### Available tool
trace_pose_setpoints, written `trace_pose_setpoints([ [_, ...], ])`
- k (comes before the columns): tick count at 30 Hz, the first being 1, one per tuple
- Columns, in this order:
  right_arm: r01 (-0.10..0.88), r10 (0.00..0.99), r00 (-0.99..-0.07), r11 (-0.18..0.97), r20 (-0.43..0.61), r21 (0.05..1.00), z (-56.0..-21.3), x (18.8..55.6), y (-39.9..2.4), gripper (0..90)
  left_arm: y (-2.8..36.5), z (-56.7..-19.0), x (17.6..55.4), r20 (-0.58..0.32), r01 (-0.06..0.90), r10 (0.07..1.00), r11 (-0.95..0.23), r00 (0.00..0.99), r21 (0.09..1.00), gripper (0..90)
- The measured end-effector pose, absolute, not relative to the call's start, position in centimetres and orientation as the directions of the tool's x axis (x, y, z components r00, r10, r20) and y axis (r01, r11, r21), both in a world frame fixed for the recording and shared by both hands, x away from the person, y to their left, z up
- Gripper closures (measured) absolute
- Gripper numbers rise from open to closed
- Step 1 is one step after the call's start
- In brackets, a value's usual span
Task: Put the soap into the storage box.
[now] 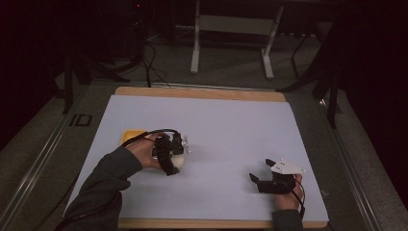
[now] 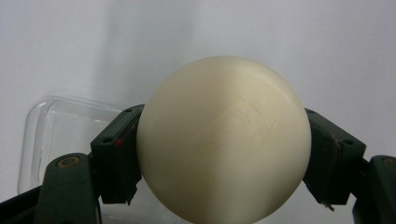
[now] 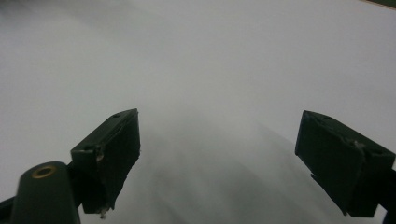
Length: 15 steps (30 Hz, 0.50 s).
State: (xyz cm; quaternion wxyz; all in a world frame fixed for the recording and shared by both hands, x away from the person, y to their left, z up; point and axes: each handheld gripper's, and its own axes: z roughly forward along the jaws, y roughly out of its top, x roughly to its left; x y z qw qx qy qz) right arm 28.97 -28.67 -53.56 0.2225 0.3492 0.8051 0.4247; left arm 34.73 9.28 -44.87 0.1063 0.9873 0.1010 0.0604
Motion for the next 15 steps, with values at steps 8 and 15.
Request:
trace_pose_setpoints([
  [8,0.373,0.751,-0.657,0.396,-0.062,0.839,-53.6,29.0,-28.7,13.9,9.9,-44.4,35.1,0.095,0.206,0.233,-0.951,0.968,0.231,24.7],
  [15,0.371,0.750,-0.658,0.398,-0.065,0.839,-53.6,29.0,-28.7,13.9,10.8,-44.0,35.5,0.094,0.231,0.260,-0.941,0.961,0.248,24.7],
])
